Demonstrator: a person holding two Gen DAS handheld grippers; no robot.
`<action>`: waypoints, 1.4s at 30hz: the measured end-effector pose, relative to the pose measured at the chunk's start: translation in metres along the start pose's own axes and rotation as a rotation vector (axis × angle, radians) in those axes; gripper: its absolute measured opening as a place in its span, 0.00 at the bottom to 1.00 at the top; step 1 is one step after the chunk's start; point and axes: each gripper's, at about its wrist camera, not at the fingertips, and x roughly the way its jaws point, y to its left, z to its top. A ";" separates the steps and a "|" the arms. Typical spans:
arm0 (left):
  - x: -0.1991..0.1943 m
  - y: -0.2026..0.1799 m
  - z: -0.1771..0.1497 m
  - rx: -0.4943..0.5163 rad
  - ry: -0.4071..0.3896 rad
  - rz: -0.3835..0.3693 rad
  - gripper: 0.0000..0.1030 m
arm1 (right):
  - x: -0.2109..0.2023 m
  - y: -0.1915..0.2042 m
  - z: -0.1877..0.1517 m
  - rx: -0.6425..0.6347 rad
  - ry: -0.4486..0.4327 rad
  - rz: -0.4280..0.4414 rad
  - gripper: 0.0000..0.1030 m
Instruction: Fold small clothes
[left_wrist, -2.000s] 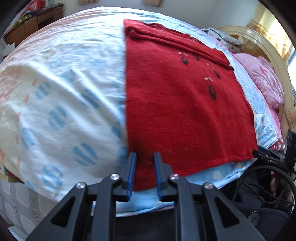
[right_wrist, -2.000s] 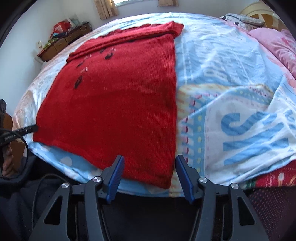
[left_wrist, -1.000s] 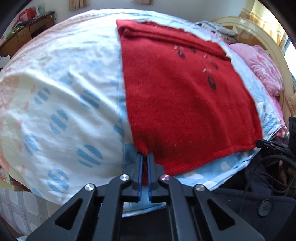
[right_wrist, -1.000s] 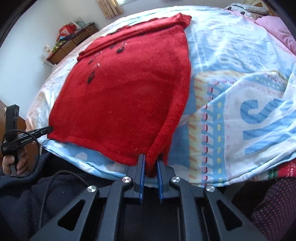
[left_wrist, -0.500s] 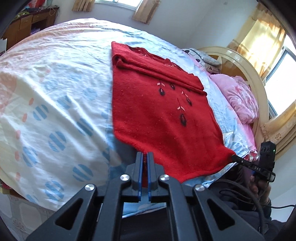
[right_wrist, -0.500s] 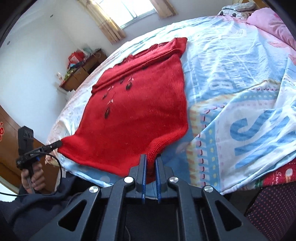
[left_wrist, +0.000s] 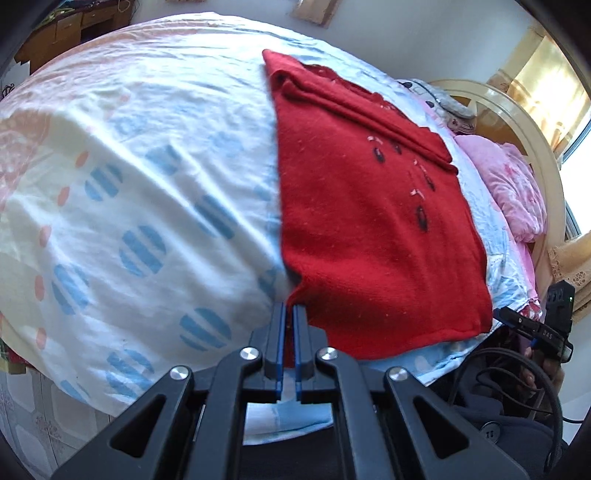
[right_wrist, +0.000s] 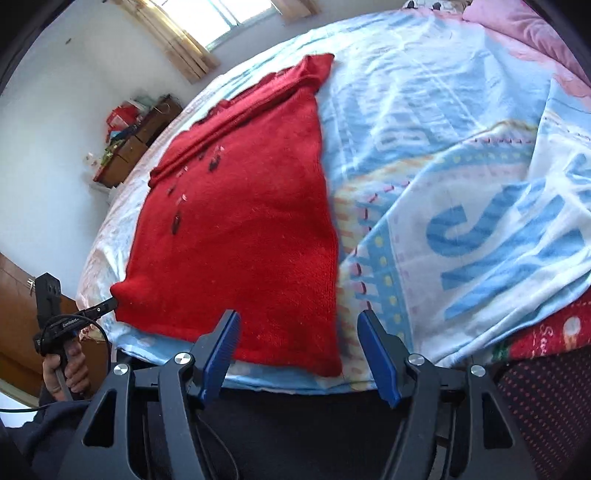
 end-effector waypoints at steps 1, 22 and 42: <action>0.000 0.000 0.000 0.001 -0.001 0.000 0.04 | 0.001 0.001 -0.001 -0.004 0.008 -0.005 0.65; -0.050 -0.008 0.033 -0.071 -0.159 -0.267 0.02 | -0.045 0.006 0.017 0.057 -0.180 0.290 0.06; 0.018 0.003 0.003 -0.102 0.174 -0.199 0.39 | -0.061 0.008 0.035 0.047 -0.241 0.300 0.06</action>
